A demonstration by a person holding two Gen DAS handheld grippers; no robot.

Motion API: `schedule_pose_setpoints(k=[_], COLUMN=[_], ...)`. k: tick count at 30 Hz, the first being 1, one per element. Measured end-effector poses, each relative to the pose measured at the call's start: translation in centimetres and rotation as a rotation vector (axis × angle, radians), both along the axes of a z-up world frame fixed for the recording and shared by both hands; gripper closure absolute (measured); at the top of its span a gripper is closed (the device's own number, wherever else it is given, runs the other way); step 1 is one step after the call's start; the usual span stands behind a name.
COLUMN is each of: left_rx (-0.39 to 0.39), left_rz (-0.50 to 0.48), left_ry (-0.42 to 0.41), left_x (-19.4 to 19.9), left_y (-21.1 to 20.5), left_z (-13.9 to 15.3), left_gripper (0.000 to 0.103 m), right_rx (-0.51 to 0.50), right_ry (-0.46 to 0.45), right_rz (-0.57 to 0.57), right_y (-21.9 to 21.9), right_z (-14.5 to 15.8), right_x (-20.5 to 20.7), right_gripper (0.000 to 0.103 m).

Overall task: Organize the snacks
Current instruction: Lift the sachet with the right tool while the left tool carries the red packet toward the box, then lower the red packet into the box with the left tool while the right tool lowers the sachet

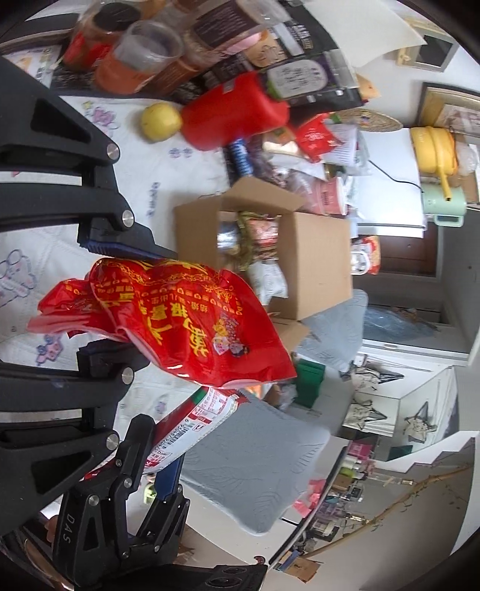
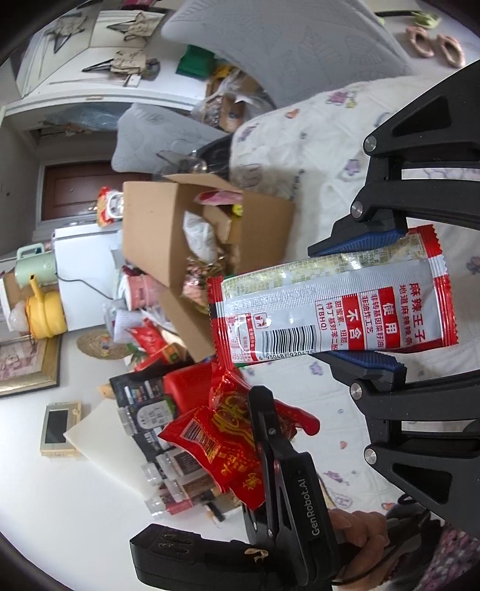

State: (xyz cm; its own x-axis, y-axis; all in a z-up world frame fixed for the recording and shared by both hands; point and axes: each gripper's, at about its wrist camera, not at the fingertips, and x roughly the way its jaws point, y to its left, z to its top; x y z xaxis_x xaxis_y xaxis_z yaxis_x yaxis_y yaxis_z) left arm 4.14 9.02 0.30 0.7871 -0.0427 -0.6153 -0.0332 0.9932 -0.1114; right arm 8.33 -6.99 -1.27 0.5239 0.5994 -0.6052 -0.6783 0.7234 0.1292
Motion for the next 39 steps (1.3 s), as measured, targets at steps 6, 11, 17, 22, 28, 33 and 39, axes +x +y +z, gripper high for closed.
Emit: schedule_pose_setpoints(k=[6, 11, 17, 22, 28, 33, 39], left_rx=[0.012, 0.017, 0.027, 0.04, 0.039, 0.034, 0.016], left_rz=[-0.008, -0.002, 0.015, 0.025, 0.028, 0.031, 0.044], left_ry=[-0.06, -0.102, -0.14, -0.165, -0.184, -0.185, -0.178], left_x=[1.5, 3.1, 5.3, 7.8, 10.8, 13.7, 17.3], left_y=[0.5, 1.2, 2.2, 3.1, 4.1, 4.8, 6.2], left_z=[2.1, 3.6, 5.3, 6.4, 6.8, 6.6, 5.9], left_gripper=[0.068, 0.068, 0.068, 0.068, 0.068, 0.068, 0.068], right_rx=[0.015, 0.029, 0.035, 0.035, 0.035, 0.043, 0.052], right_ry=[-0.054, -0.09, -0.111, -0.132, -0.153, -0.164, -0.163], right_rz=[0.013, 0.013, 0.009, 0.007, -0.007, -0.019, -0.031], right_y=[1.2, 2.2, 3.3, 4.0, 5.1, 6.0, 7.3], right_z=[2.1, 3.6, 5.0, 5.9, 6.6, 6.9, 7.0], right_x=[1.6, 3.3, 5.8, 7.9, 10.9, 13.7, 17.0], right_gripper=[0.059, 0.059, 0.059, 0.059, 0.059, 0.059, 0.059])
